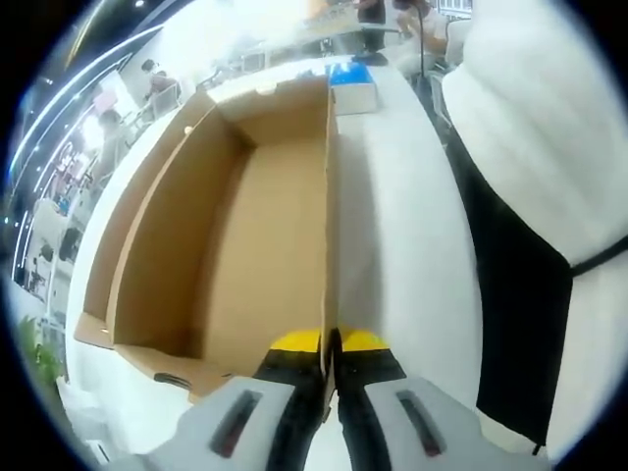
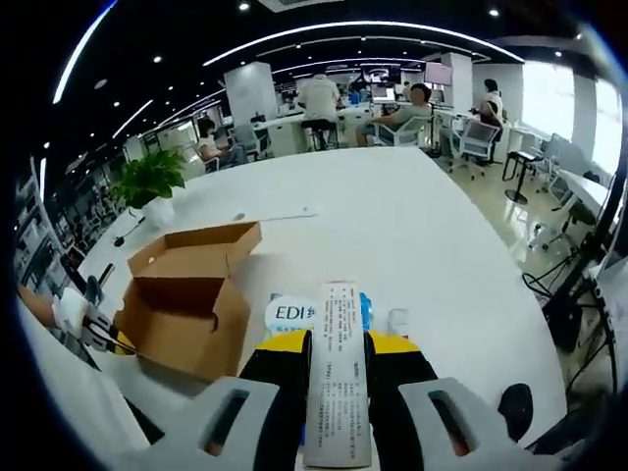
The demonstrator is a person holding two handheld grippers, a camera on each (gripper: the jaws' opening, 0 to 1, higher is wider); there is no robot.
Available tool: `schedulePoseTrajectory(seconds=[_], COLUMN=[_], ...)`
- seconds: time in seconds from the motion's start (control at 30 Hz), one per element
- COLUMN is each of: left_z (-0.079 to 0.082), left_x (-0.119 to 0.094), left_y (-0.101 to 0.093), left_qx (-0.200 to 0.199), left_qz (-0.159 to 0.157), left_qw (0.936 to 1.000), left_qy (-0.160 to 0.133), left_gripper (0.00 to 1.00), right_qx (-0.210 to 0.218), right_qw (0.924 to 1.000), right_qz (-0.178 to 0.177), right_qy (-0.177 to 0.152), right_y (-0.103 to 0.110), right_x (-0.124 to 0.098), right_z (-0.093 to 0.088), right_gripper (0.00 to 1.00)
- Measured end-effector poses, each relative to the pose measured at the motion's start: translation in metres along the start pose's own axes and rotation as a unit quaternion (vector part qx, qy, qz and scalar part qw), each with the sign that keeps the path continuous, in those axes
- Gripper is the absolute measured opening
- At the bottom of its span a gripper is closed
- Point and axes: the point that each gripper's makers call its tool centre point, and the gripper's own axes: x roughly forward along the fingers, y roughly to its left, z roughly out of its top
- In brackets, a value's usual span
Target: Operate the shoe box by opening the lid, removing the specified soft item, and placing it in the target area until the item is outside and the box remains undamaged.
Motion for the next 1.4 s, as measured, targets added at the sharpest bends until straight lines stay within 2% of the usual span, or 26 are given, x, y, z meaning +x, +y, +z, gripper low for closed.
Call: schedulePoseTrajectory(seconds=[0.3,0.4,0.8,1.0,1.13,1.17,1.33,1.4], left_z=[0.0,0.0,0.001,0.001,0.001,0.001,0.001,0.001], left_x=[0.0,0.0,0.0,-0.001,-0.001,-0.001,-0.001,0.0], left_y=[0.0,0.0,0.0,0.0,0.0,0.0,0.0,0.0], left_qx=[0.001,0.0,-0.001,-0.001,-0.001,-0.001,-0.001,-0.001], left_qz=[-0.002,-0.003,-0.003,0.001,0.001,0.001,0.001,0.0], left_qw=[1.0,1.0,1.0,1.0,1.0,1.0,1.0,1.0], left_qy=[0.0,0.001,0.001,0.0,-0.002,-0.002,0.0,0.001], left_gripper=[0.03,0.03,0.03,0.03,0.03,0.03,0.03,0.03], right_qx=[0.034,0.024,-0.012,-0.013,-0.058,-0.063,-0.058,-0.06], right_qw=[0.999,0.9988,0.9987,0.9982,0.9958,0.9953,0.9957,0.9948], right_qz=[-0.019,-0.036,-0.049,-0.058,-0.06,-0.065,-0.063,-0.067], right_qy=[-0.023,-0.024,0.002,0.012,0.038,0.036,0.037,0.048], right_y=[-0.023,-0.032,-0.041,-0.051,-0.061,-0.063,-0.074,-0.077], right_x=[-0.01,-0.011,-0.005,-0.003,-0.002,-0.003,-0.002,-0.001], right_z=[0.007,0.006,-0.008,-0.017,-0.026,-0.026,-0.033,-0.04], right_gripper=[0.2,0.2,0.2,0.2,0.2,0.2,0.2,0.2])
